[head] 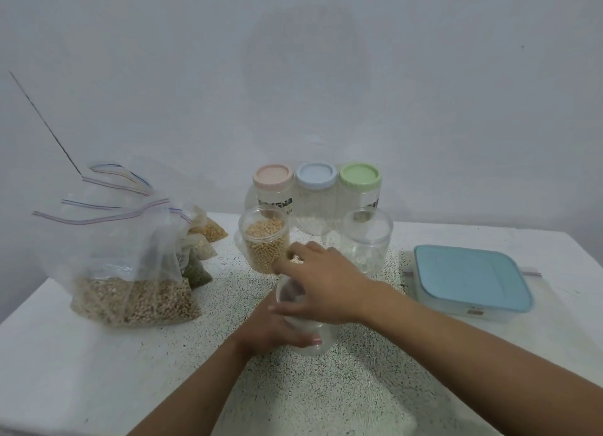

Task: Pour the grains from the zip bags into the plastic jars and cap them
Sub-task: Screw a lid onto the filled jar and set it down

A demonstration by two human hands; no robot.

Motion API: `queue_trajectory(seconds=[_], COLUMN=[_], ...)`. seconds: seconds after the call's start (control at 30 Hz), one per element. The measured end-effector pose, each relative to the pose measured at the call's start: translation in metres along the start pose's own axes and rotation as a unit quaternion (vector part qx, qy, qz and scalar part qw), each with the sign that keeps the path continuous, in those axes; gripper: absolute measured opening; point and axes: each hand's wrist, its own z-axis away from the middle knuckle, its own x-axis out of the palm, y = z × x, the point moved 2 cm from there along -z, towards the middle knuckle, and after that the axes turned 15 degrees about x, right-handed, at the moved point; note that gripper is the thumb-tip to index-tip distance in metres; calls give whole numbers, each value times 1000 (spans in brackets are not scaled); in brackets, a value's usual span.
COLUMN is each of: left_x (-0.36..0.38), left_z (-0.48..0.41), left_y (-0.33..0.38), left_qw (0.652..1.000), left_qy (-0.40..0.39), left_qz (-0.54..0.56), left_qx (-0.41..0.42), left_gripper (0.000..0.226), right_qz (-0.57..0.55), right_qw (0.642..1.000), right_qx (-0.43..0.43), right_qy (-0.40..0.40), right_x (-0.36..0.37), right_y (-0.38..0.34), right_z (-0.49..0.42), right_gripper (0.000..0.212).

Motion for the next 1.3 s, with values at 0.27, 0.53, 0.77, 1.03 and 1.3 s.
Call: queue_trajectory(seconds=[0.27,0.53,0.77,1.03,1.3], left_x=[-3,-1,-2,3,22], left_z=[1,1,5,11,-4], left_y=[-6,-9,-21,-32,-13], left_qw=[1000,1000,999,997,995], left_qy=[0,-12,28,40,33], left_qz=[-5,-17,-11,-15,-62], left_qx=[-1,-2,-17,-57,-75], left_gripper=[82,81,95,102,111], right_qz=[-119,-34,-396,-246,-105], right_qw=[985,996,908,943,965], right_qx=[-57,0,96,206,239], right_qy=[-114,-79,94,93,10], right_x=[-8,4,-16,53,80], right_y=[5,13,65,114,118], right_z=[0,4,24,76,93], right_gripper=[54,77,67,63,51])
